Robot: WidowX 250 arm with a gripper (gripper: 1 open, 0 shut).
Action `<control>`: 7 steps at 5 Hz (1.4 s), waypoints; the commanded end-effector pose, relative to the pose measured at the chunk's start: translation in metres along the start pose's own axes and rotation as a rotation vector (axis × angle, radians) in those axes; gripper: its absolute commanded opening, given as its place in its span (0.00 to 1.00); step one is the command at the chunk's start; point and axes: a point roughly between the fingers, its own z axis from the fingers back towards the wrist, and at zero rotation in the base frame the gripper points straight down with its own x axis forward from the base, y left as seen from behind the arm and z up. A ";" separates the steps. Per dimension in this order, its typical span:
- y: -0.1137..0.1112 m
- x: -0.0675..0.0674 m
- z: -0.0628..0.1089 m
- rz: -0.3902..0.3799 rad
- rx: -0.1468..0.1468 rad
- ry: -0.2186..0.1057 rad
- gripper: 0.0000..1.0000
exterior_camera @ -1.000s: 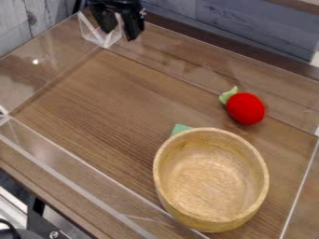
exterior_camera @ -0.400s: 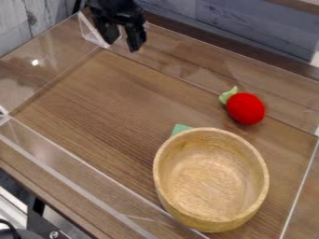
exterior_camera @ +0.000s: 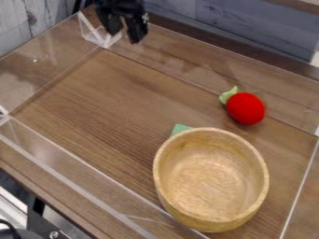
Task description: Move the red object to the right side of the table
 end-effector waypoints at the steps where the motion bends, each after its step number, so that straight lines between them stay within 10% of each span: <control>1: 0.002 0.014 0.019 0.027 0.030 -0.048 1.00; 3: -0.010 -0.004 0.005 0.096 0.012 0.006 1.00; 7: 0.006 0.003 0.013 0.112 0.042 -0.018 1.00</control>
